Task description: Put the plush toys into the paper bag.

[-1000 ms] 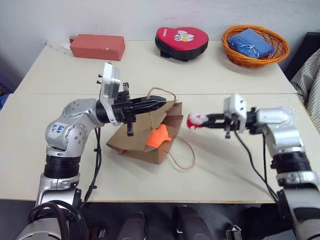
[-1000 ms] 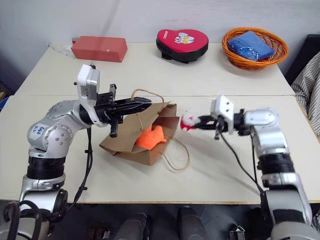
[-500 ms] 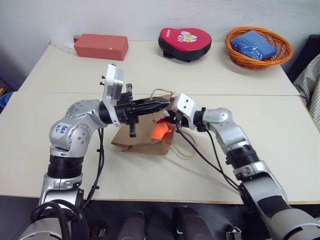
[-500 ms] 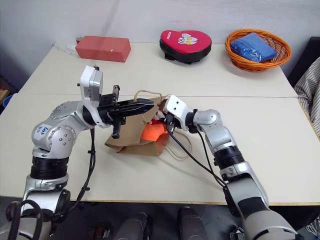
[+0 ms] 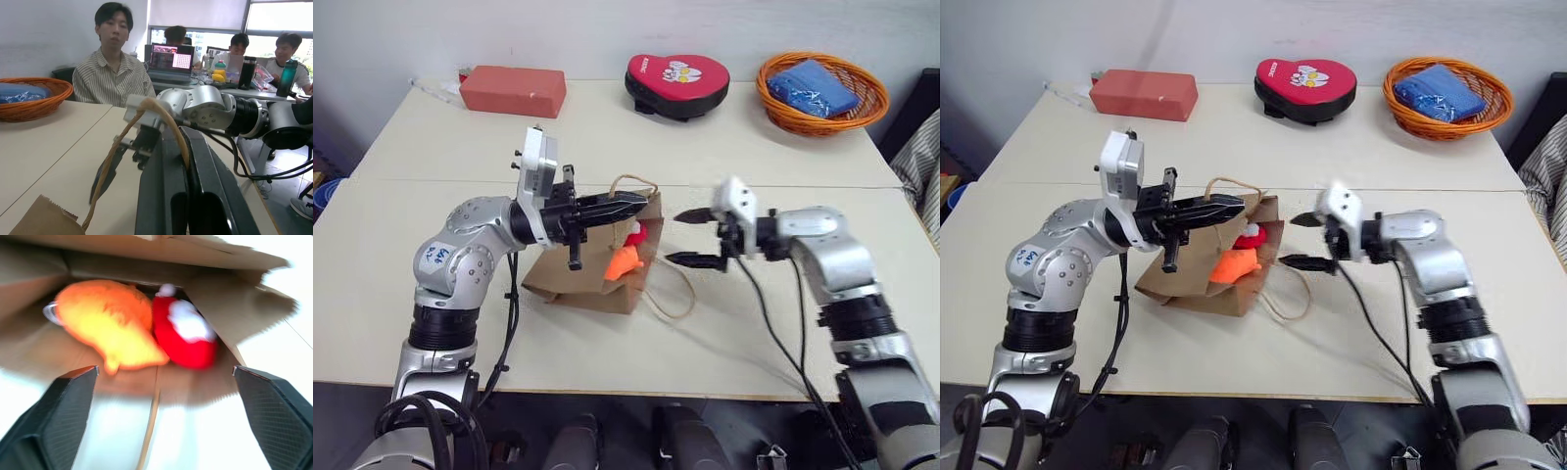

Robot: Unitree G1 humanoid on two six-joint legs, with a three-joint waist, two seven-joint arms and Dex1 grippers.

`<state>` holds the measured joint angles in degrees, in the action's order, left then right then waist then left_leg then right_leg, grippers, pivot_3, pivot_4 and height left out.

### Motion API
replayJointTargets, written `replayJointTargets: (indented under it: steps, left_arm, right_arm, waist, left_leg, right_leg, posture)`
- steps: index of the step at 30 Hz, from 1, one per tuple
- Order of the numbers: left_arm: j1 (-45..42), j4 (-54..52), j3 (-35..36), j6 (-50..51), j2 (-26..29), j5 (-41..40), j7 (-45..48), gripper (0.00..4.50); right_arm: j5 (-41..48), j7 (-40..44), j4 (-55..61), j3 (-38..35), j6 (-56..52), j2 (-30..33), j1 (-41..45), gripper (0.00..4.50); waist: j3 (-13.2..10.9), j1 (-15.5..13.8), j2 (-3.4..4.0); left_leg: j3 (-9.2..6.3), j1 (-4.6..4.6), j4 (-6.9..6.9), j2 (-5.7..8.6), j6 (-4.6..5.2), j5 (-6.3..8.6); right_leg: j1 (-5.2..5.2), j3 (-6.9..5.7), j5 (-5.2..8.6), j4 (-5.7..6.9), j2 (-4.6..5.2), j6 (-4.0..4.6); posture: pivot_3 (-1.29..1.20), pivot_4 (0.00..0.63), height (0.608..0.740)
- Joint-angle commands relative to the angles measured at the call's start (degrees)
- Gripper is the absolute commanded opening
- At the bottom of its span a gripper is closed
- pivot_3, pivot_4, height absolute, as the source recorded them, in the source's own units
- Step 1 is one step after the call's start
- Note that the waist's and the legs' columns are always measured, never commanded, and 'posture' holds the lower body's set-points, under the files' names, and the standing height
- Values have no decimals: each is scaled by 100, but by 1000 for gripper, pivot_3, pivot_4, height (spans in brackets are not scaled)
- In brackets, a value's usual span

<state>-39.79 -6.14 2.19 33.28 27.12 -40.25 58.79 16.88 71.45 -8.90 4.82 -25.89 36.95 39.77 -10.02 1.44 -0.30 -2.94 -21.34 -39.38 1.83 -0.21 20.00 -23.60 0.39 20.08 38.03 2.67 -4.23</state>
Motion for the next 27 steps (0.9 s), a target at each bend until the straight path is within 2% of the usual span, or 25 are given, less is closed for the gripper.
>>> replayJointTargets:
  steps: [1,5,7,9,15,17,21,24,27]
  left_arm:
    - [15,-217,114,-61,52,-64,-11,0]
    - [39,-256,134,-29,106,-95,-7,0]
    - [51,-262,132,-17,126,-100,-4,0]
    - [61,-263,116,-7,122,-101,-7,0]
    - [28,-214,68,4,88,-85,-6,0]
    - [4,-180,59,-4,81,-71,4,0]
    - [-17,-176,57,-4,54,-72,-20,0]
    - [14,-201,64,-3,57,-71,-33,0]
    - [23,-193,84,-21,68,-66,-53,0]
  right_arm:
    - [763,289,413,-575,-1327,681,-450,4478]
    - [1282,-298,995,-748,-3677,1273,-1045,4478]
    - [1617,-762,1254,-1053,-4855,1132,-1263,4478]
    - [1870,-1125,1491,-1305,-5564,828,-1410,4478]
    - [2166,-2149,1963,-1619,-6594,-315,-1463,4478]
    - [2350,-2418,1987,-1613,-6661,-538,-1480,4478]
    - [2587,-3265,1624,-2009,-6661,-1370,-1170,4478]
    - [2770,-3465,1490,-1882,-6661,-1428,-1000,3799]
    - [3052,-3635,1400,-1794,-6661,-1463,-985,2789]
  waist:
    - [0,-15,0]
    - [0,-37,0]
    - [0,-33,0]
    - [0,-22,0]
    - [2,-12,-3]
    - [4,-10,-5]
    - [7,29,-10]
    - [7,32,-10]
    - [7,6,-10]
  left_leg:
    - [1,0,3,0,0,0]
    - [1,-1,7,0,0,0]
    - [3,1,10,-3,0,0]
    - [5,2,12,-4,0,0]
    - [5,6,14,-3,0,0]
    - [4,7,15,-3,0,0]
    - [4,12,18,-3,-1,-1]
    - [9,16,19,-3,-2,-2]
    - [6,11,22,-3,-2,-2]
  right_leg:
    - [0,1,0,-2,0,0]
    - [0,3,0,-5,1,0]
    - [-1,6,0,-5,1,0]
    - [-2,8,0,-2,-1,1]
    - [-1,8,0,0,-1,0]
    - [0,9,0,0,-2,0]
    - [0,8,0,1,-2,1]
    - [-4,15,0,10,-5,1]
    - [-9,13,0,18,-5,1]
  posture:
    - [0,150,740]
    - [0,150,740]
    - [0,150,740]
    - [0,150,740]
    - [0,150,740]
    - [0,150,740]
    - [0,150,740]
    - [0,150,740]
    - [0,150,740]
